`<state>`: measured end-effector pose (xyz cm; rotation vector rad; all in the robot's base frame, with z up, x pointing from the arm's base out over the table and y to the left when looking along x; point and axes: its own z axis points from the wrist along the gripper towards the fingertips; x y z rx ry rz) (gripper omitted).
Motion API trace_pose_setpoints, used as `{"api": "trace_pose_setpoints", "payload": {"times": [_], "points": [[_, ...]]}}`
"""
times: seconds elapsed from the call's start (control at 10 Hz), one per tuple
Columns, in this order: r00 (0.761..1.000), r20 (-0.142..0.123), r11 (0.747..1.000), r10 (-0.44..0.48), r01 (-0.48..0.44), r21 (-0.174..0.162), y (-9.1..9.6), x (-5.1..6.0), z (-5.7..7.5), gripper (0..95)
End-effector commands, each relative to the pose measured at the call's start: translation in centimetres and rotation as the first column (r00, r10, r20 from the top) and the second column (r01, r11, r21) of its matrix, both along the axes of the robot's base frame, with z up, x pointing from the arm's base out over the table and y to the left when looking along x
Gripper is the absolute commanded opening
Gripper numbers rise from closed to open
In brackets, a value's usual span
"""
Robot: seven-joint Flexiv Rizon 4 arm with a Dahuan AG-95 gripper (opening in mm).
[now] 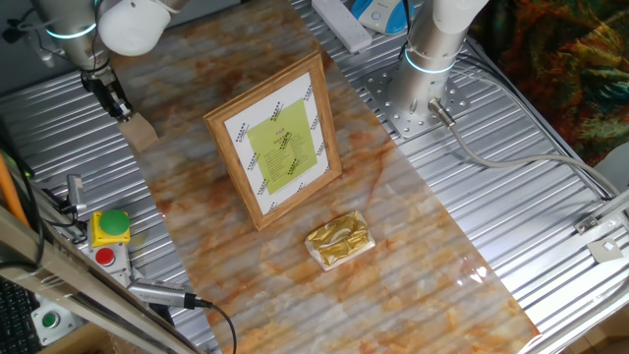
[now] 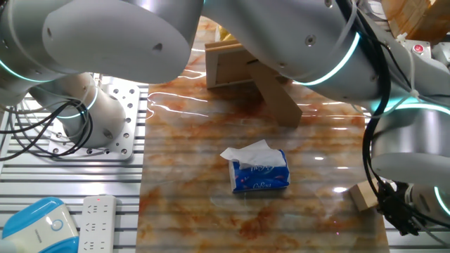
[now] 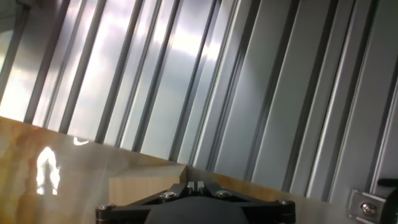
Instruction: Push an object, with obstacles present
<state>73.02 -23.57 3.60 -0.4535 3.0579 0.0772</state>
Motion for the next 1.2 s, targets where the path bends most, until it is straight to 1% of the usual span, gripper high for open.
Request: {"api": "trace_pose_setpoints", "payload": {"times": [0.1, 0.5, 1.2], "points": [[1.0, -0.001, 1.0, -0.008, 0.008, -0.004, 0.4, 0.0, 0.0, 0.0], [1.0, 0.0, 1.0, -0.024, 0.024, -0.002, 1.1, 0.0, -0.1, 0.0], [0.998, 0.001, 0.998, -0.064, 0.064, 0.001, 3.1, -0.3, -0.2, 0.0]]}}
